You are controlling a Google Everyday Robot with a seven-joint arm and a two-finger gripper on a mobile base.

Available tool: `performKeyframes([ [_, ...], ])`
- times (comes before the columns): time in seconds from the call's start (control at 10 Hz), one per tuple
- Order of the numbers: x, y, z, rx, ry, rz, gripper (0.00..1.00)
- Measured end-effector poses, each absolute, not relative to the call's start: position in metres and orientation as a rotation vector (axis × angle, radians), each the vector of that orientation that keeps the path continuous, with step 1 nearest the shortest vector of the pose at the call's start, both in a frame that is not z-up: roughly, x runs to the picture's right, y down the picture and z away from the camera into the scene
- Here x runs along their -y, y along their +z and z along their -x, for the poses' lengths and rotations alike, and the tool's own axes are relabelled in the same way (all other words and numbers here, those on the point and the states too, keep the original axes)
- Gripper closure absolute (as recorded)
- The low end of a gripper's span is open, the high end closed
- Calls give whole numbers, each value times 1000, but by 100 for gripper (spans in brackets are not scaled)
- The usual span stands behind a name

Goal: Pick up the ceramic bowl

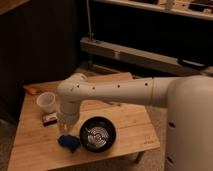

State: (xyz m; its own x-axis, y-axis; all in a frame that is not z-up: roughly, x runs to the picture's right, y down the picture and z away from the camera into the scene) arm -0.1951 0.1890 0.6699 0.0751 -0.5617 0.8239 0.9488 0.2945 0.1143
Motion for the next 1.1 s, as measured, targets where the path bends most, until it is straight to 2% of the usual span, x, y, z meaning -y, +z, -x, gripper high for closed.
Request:
performKeyframes([
  [1.1, -189, 670, 195, 910, -1215, 530, 98],
])
